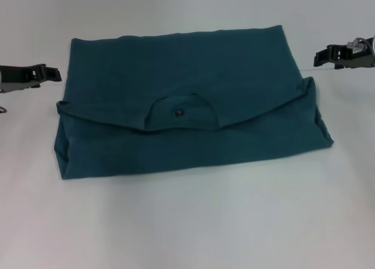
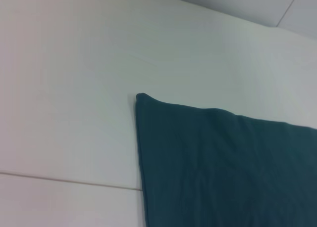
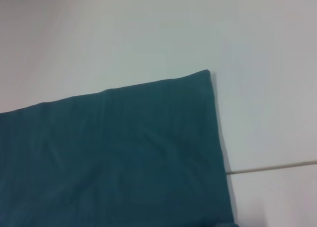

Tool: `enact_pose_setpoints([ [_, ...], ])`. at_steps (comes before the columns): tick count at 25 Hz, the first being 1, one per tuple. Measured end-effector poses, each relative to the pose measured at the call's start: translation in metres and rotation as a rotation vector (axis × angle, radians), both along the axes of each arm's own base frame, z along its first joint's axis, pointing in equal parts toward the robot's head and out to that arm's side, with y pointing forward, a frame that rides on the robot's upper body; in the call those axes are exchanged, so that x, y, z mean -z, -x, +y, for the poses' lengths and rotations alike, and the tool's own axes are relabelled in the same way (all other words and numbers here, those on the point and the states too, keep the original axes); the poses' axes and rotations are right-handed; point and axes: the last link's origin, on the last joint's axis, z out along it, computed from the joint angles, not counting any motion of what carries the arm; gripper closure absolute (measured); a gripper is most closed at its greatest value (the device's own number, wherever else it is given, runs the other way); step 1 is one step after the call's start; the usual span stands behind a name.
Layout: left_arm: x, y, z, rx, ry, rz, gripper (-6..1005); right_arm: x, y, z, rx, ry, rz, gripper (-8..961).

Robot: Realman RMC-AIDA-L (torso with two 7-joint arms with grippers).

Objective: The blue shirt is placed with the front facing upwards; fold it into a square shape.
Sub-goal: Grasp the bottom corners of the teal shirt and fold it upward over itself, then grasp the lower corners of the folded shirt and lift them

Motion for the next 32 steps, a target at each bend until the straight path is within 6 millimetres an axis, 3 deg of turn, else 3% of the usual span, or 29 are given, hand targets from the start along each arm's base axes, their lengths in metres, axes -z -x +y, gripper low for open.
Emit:
enact_pose_setpoints([
  [5,-0.01,0.0,-0.016,-0.012,-0.024,-0.074,480,-0.006,-0.001,-0.009,-0.017,0.034,0.071,429],
  [8,-0.016,0.006,-0.032,-0.021,-0.036,-0.157,347,-0.004,0.0,-0.024,-0.097,0.062,0.214,307],
  [11,-0.018,0.021,-0.049,-0.065,-0.025,-0.277,208,-0.002,-0.005,-0.045,-0.174,0.08,0.367,309],
  [15,-0.015,0.044,-0.077,-0.125,0.01,-0.431,211,0.003,-0.015,-0.075,-0.212,0.119,0.512,312],
  [22,0.002,0.059,-0.111,-0.162,0.098,-0.558,215,0.007,-0.02,-0.111,-0.301,0.173,0.658,321],
  [26,0.016,0.067,-0.116,-0.21,0.121,-0.595,214,0.009,-0.019,-0.117,-0.338,0.199,0.658,326],
  [32,0.03,0.07,-0.108,-0.169,0.107,-0.533,213,0.013,-0.02,-0.117,-0.352,0.199,0.645,333],
])
